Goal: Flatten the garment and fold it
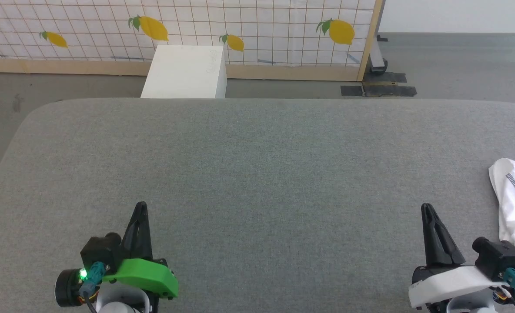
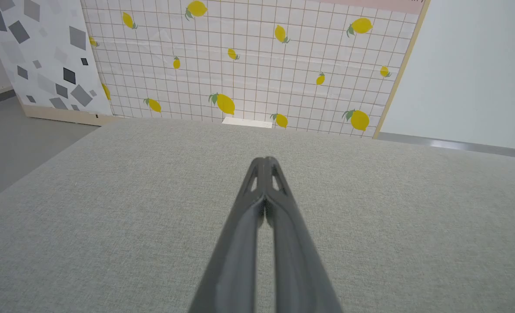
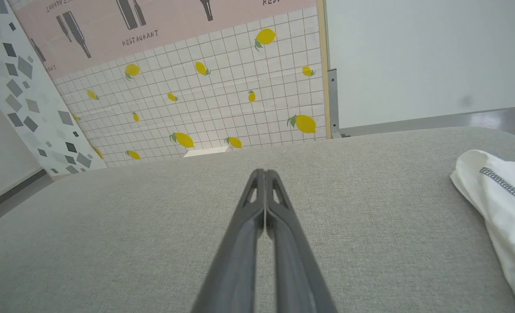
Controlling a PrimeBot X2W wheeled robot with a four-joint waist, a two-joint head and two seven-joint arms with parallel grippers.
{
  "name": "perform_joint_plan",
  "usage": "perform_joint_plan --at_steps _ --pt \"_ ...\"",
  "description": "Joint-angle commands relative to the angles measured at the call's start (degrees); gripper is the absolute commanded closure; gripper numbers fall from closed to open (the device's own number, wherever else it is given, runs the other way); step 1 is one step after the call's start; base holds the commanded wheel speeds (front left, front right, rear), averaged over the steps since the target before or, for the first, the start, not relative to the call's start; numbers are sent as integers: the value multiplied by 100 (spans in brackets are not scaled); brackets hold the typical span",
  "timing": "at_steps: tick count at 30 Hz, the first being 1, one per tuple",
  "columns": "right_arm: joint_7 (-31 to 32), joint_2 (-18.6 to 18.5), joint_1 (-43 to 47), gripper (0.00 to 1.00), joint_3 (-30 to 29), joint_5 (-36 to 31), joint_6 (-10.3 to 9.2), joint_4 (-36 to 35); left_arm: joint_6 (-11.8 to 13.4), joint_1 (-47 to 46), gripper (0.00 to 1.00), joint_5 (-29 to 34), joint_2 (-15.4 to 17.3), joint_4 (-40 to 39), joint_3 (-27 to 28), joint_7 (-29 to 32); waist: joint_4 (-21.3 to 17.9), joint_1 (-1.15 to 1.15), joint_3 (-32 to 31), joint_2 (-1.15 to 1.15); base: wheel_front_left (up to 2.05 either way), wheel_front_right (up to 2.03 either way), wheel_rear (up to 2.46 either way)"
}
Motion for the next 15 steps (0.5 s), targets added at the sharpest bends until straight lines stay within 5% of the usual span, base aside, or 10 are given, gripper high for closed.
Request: perform_joint_plan --at_steps 1,15 --pt "28 0 -19 100 14 -78 -1 -50 5 29 100 63 -6 -44 5 32 -1 0 -1 0 0 0 0" --pt "189 1 -37 100 36 -243 -2 -155 9 54 100 175 -11 -170 20 194 -14 0 -12 0 0 0 0"
